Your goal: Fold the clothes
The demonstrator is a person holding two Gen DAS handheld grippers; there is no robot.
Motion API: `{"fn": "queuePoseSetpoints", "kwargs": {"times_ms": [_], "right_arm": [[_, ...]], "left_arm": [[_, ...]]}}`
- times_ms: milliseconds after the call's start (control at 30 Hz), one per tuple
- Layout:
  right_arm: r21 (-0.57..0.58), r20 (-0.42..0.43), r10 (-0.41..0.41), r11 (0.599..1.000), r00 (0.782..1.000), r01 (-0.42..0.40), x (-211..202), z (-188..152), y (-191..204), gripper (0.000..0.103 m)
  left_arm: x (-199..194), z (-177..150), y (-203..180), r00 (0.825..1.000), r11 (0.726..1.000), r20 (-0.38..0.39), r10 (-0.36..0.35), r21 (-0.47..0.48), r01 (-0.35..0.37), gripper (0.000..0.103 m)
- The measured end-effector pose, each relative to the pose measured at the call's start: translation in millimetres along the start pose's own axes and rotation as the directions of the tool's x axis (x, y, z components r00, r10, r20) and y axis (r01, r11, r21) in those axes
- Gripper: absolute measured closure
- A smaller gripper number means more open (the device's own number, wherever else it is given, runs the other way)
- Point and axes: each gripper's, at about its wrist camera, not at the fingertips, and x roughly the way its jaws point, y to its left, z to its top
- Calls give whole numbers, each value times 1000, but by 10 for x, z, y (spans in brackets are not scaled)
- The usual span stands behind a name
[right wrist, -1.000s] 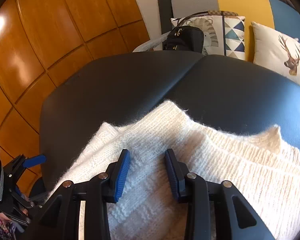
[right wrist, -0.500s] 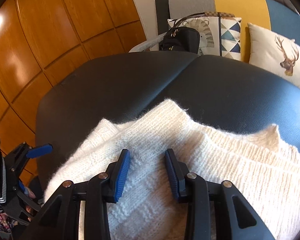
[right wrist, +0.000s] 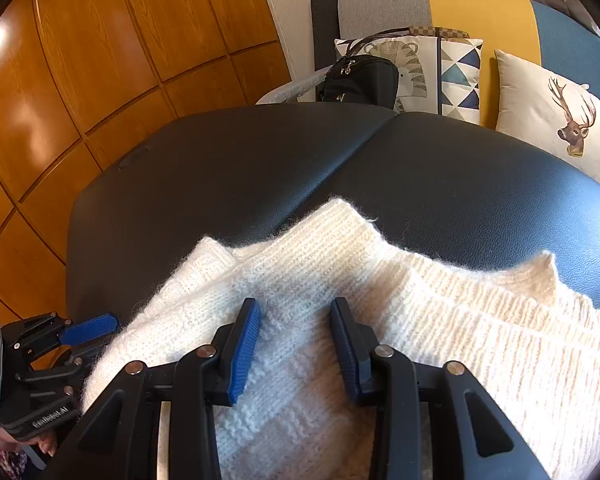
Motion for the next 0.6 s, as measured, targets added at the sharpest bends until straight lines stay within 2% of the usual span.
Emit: {"fn": "queuePoseSetpoints", "kwargs": {"times_ms": [33, 100, 133, 167, 267, 333, 500, 600], "right_arm": [[2, -1, 1, 1000, 1000, -1, 0, 1, -1, 67], [4, -2, 4, 1000, 1000, -4, -3, 4, -6, 66], [5, -2, 5, 1000, 1000, -5, -6, 7, -8, 66], [7, -3, 7, 1000, 1000, -7, -8, 8, -10, 66], [9, -3, 9, 1000, 1000, -9, -12, 9, -12, 66], [9, -3, 10, 1000, 1000, -10, -13, 7, -12, 66], [13, -6, 11, 1000, 1000, -11, -17, 5, -11, 66], [16, -10, 15, 1000, 1000, -15, -24, 8, -18, 66]], "left_arm": [[0, 11, 4, 999, 1000, -6, -31, -3, 31, 72], [-5, 25, -21, 997, 997, -17, -77, 6, 77, 65], [-12, 27, -38, 995, 995, -22, -99, 7, 99, 53], [-31, 23, -57, 994, 995, -23, -104, 5, 105, 47], [-23, 52, -82, 994, 994, -21, -106, -29, 105, 44], [-2, 72, -42, 989, 985, -15, -147, -91, 145, 42], [54, 142, 166, 964, 925, 10, -265, -278, 257, 42], [0, 141, 337, 968, 891, 62, -243, -381, 248, 42]]}}
